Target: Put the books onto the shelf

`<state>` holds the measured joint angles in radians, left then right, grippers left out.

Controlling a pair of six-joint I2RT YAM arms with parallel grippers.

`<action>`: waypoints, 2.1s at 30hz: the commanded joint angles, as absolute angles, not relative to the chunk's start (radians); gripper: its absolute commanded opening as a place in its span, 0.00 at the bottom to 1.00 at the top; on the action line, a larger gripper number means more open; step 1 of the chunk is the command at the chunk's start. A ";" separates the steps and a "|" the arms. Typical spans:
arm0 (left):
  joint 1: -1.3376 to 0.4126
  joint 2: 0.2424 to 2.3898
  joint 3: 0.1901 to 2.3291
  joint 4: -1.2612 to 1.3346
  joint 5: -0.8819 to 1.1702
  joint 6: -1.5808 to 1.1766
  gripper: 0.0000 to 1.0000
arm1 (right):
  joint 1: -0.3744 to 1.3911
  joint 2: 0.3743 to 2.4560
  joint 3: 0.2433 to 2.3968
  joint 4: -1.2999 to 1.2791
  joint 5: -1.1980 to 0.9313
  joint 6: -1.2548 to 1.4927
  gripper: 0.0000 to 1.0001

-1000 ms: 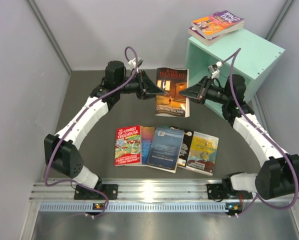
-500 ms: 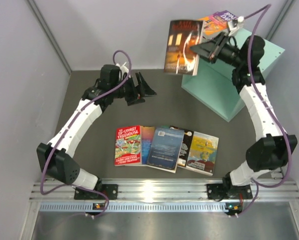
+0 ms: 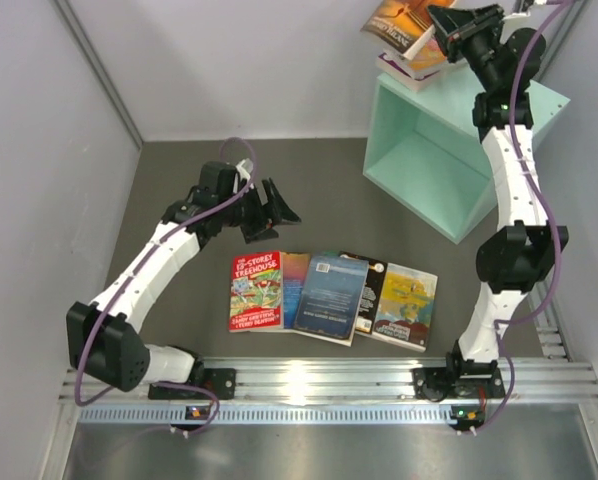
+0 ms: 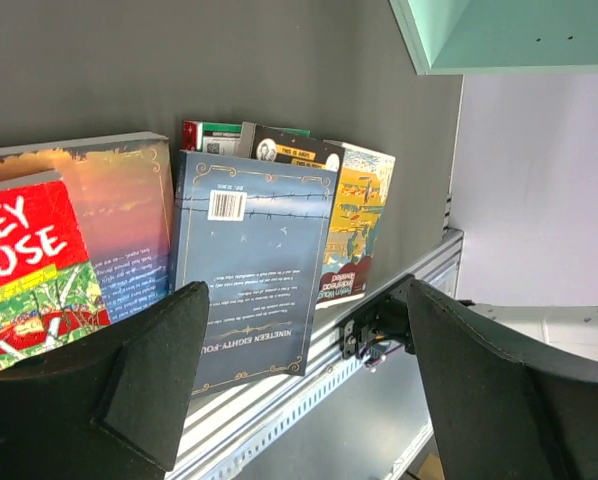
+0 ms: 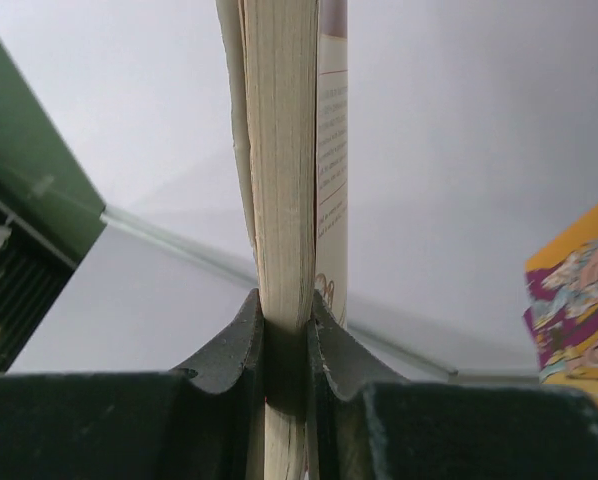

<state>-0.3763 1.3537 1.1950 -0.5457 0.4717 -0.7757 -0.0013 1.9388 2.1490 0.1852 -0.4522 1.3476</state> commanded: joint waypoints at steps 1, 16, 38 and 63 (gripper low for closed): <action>-0.376 1.279 1.164 -0.494 0.446 -0.798 0.85 | -0.028 1.953 2.243 0.157 -0.237 1.362 0.00; -0.374 1.223 1.117 -0.495 0.394 -0.802 0.85 | -0.060 2.032 2.246 0.071 -0.112 1.361 0.00; -0.376 1.270 1.126 -0.474 0.390 -0.802 0.84 | -0.110 1.928 2.056 0.009 -0.209 1.322 0.77; -0.376 1.335 1.137 -0.453 0.422 -0.816 0.82 | -0.141 2.071 2.358 -0.457 -0.575 1.057 1.00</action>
<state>-0.3763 1.3354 1.1179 -0.4961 0.4068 -0.8131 -0.1165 2.0712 2.3329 -0.3653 -0.5270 1.1137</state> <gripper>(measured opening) 0.827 0.995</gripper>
